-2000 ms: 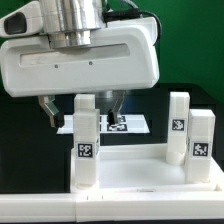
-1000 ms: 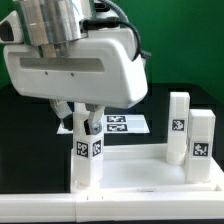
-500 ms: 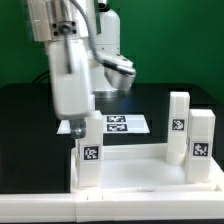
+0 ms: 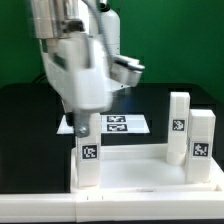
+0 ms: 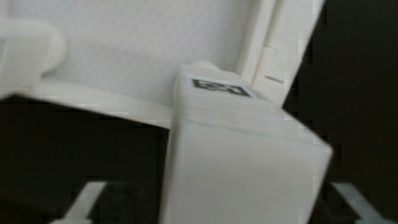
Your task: Assemble desk
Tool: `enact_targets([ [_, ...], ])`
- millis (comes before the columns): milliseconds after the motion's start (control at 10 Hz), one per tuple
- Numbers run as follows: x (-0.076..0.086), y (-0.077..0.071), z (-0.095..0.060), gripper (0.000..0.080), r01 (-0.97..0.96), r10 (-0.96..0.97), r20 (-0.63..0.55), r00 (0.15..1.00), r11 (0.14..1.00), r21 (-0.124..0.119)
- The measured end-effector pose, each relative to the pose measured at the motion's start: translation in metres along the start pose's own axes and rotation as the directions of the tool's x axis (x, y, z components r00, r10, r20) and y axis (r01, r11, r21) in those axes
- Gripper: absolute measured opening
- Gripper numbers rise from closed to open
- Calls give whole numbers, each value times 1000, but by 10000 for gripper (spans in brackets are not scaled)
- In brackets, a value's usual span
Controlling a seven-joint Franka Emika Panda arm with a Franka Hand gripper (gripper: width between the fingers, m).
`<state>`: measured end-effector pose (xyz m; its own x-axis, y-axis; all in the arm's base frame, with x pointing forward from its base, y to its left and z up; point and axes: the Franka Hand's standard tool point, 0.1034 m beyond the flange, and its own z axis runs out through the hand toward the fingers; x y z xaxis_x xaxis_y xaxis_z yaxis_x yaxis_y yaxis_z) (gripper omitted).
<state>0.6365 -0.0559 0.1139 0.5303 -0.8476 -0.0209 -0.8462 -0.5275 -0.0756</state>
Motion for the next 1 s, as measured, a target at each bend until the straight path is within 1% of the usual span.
enact_targets([
  [100, -2, 1, 0, 525, 96, -96, 10, 995, 995, -6],
  [200, -1, 2, 1, 620, 145, -145, 9, 989, 989, -6],
  [300, 0, 2, 1, 643, 215, -215, 9, 977, 977, -9],
  [400, 0, 3, 1, 643, 274, -274, 9, 962, 962, -9],
  [500, -1, 1, 1, 648, 379, -379, 3, 926, 925, -15],
  [600, -9, -5, 0, 648, 593, -593, -10, 805, 805, -16],
  [700, -10, -2, 0, 649, 717, -717, -6, 697, 697, -11],
  [800, -7, 0, 0, 649, 689, -689, -5, 725, 725, -12],
  [900, -8, -1, 1, 623, 672, -673, -5, 740, 740, -13],
  [1000, -7, 0, 1, 489, 670, -670, -5, 742, 742, -13],
])
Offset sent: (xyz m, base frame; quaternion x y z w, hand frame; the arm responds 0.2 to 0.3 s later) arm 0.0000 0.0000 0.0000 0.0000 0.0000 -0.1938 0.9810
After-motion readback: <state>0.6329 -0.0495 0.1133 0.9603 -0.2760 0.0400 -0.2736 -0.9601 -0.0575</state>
